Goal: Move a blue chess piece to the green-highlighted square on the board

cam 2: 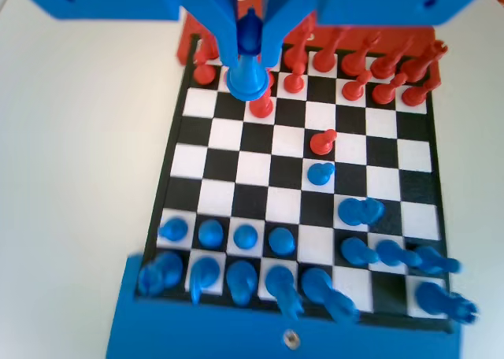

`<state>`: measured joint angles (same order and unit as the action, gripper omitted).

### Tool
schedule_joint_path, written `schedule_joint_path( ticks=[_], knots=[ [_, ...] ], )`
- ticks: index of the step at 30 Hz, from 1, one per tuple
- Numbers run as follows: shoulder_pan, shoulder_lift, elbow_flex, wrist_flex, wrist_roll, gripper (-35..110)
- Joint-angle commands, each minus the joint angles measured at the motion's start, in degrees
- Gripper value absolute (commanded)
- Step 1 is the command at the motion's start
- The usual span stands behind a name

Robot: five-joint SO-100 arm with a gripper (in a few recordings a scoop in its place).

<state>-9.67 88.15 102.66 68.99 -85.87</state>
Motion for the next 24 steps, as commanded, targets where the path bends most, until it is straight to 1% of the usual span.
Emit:
schedule_joint_path(
  ticks=[1,15,24],
  knots=[
    [-1.76,-2.72,-5.10,-1.05,2.37,1],
    [-4.57,-15.91,-4.83,-8.53,6.77,1],
    [-5.19,-19.16,-6.94,-9.14,7.03,1]
  ],
)
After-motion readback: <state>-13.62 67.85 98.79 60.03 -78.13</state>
